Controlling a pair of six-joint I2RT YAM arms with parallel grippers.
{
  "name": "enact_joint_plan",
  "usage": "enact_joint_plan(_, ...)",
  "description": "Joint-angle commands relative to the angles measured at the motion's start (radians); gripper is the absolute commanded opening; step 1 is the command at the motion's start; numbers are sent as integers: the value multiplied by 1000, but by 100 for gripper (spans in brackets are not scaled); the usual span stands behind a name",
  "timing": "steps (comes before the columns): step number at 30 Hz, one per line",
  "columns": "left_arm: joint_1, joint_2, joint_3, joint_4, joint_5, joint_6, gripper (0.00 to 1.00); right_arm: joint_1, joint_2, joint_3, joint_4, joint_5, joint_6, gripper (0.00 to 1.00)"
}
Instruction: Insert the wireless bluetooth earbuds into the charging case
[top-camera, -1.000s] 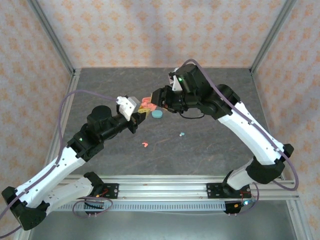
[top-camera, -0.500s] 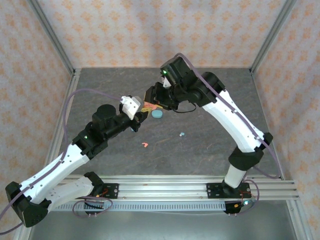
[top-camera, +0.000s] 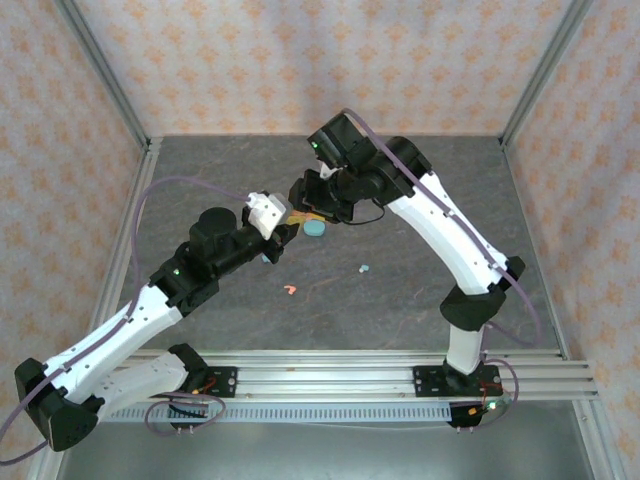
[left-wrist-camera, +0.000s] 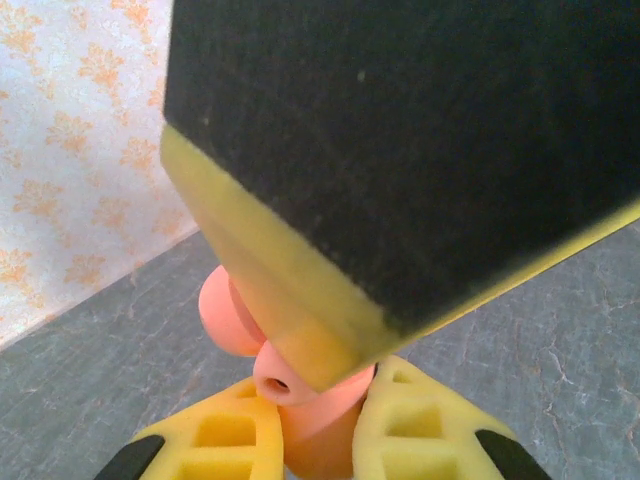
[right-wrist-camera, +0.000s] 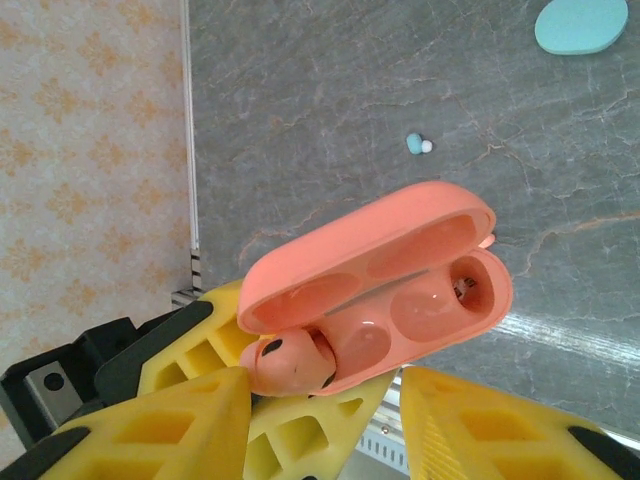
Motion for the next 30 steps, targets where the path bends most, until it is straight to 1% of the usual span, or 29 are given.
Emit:
enact_joint_plan(1,-12,6,13,23,23,32,0,8,24,40,-35,10,-19,44)
enact_joint_plan(7,-12,8,13,12,39,35,0,7,53,69,-46,3,-36,43)
enact_joint_plan(11,-11,4,15,1,48,38,0,6,65,88,-51,-3,-46,40)
enact_joint_plan(17,-11,-10,12,-13,49,40,0,5,62,93,-64,-2,-64,33)
enact_joint_plan(26,-11,-32,1,-28,56,37,0,3,48,91,-80,8,-88,25)
enact_joint_plan(30,-11,-39,-2,-34,53,40,0,3,37,88,-91,25,-85,19)
